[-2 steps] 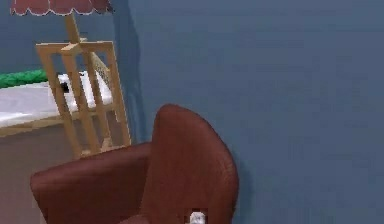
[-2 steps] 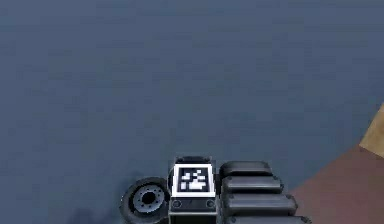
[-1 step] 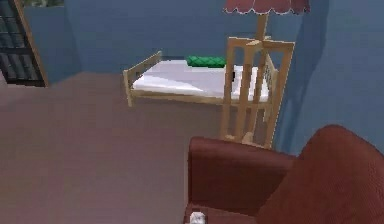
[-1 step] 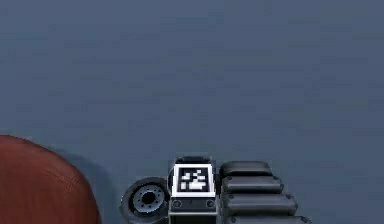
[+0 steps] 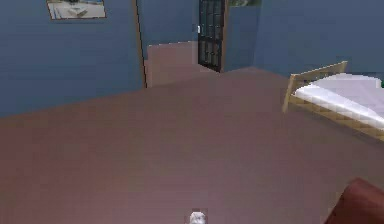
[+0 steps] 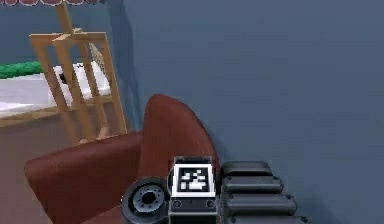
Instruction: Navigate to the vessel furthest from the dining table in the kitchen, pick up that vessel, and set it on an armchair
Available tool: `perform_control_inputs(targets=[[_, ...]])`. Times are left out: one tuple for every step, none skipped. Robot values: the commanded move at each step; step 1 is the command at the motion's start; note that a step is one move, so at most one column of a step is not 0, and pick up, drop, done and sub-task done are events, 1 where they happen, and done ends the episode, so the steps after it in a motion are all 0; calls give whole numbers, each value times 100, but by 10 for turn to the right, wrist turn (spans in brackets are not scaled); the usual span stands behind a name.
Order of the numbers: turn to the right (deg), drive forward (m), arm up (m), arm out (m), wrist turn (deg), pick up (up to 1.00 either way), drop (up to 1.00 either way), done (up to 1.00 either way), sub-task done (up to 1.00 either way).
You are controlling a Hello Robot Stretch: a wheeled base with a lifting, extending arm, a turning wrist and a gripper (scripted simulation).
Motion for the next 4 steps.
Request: perform_control_inputs(targets=[[-300,0,0,0,0,0,0,0,0],[0,30,0,0,0,0,0,0,0],[390,0,0,0,0,0,0,0,0],[0,10,0,0,0,0,0,0,0]])
